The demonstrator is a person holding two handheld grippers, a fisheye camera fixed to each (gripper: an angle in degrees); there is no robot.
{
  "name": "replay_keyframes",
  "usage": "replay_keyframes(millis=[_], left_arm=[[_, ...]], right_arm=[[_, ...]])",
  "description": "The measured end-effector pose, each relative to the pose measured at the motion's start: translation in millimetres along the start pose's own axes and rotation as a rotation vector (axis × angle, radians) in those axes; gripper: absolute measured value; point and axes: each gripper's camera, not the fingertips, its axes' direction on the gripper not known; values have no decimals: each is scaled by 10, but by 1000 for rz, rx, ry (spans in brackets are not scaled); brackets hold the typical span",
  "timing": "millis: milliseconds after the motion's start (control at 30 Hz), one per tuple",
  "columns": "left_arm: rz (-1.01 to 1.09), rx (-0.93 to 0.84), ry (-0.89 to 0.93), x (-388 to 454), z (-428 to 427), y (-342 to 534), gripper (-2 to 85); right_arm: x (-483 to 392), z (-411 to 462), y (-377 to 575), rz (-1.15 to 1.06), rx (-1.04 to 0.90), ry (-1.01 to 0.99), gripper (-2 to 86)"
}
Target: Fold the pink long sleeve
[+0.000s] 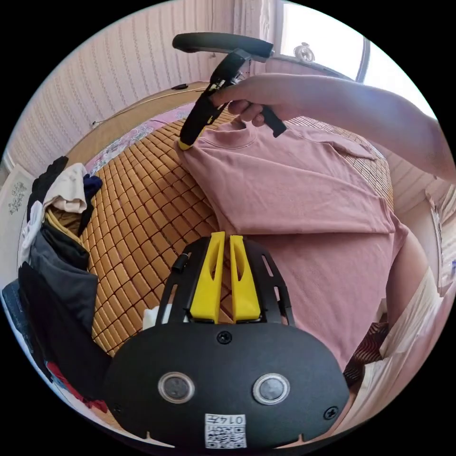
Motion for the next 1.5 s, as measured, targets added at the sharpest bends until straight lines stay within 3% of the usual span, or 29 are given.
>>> replay_keyframes(millis=[167,233,367,567,733,833,1000,1133,1233,1500], left_arm=[[-103,-36,-14,-49,76,-84,42],[-92,-15,-41,-11,-43,-76,58],[-89,56,-57,117,-293,-51,55],[83,75,210,1032,-322,-295,44],[420,-29,444,2694,-53,-551,47],[577,-49,375,3436,33,-636,56],[664,-115,193,3911,359,-813,85],[730,-211,236,4059,426,-980,41],[763,-154,248,4090,186,-995,-4],[722,-194,248,4139,432,-912,16]], right_arm=[[329,-116,222,105,38,-15,70],[527,-537,704,160,163,-24,84],[592,-925,1792,181,186,34,88],[463,-824,3737,397,-29,20,113],[401,-828,4653,591,-71,43,111],[445,-815,4846,639,-74,29,78],[466,-820,4987,632,-67,26,39],[492,-903,5136,606,-47,1,18],[523,-1079,5295,610,-41,-53,14],[617,-820,5649,650,-124,-107,51]])
